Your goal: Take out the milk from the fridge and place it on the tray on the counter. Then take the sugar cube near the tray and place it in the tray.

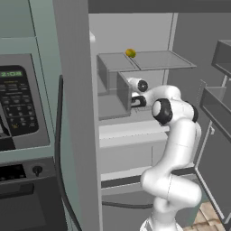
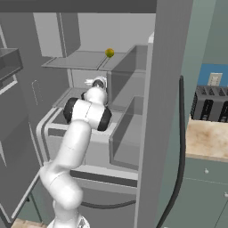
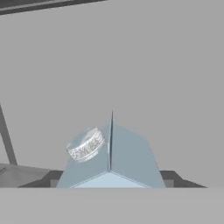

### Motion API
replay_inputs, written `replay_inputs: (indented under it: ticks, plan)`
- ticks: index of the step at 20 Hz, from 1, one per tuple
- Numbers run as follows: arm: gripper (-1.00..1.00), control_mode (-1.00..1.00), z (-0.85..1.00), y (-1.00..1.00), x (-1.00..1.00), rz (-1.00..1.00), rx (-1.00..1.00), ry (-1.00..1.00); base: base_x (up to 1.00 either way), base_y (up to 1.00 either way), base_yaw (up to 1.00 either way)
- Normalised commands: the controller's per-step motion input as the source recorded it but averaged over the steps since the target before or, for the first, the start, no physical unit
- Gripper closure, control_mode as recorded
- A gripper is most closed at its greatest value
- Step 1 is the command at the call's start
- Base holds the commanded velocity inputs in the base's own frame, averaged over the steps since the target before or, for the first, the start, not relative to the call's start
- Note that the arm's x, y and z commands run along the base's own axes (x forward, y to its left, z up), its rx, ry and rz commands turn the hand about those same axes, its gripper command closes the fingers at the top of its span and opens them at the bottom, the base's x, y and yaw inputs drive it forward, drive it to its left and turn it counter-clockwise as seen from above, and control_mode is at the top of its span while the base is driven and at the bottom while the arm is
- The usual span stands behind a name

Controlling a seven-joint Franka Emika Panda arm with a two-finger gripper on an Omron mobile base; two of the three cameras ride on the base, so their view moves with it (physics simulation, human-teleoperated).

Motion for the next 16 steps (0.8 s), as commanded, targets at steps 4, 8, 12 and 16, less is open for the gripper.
replay_inputs:
  ticks: [4, 8, 12, 16]
  plan:
    - [1.0, -1.0, 0.0, 0.05, -0.26, 0.0, 0.0, -0.04, 0.0, 0.0, 0.0]
    - [1.0, -1.0, 0.02, 0.03, -0.49, -0.03, 0.0, -0.02, 0.0, 0.0, 0.0]
    - [1.0, -1.0, 0.11, 0.0, -0.56, -0.06, 0.0, 0.0, 0.0, 0.0, 0.0]
    - [1.0, -1.0, 0.38, 0.0, -0.46, -0.07, 0.0, 0.0, 0.0, 0.0, 0.0]
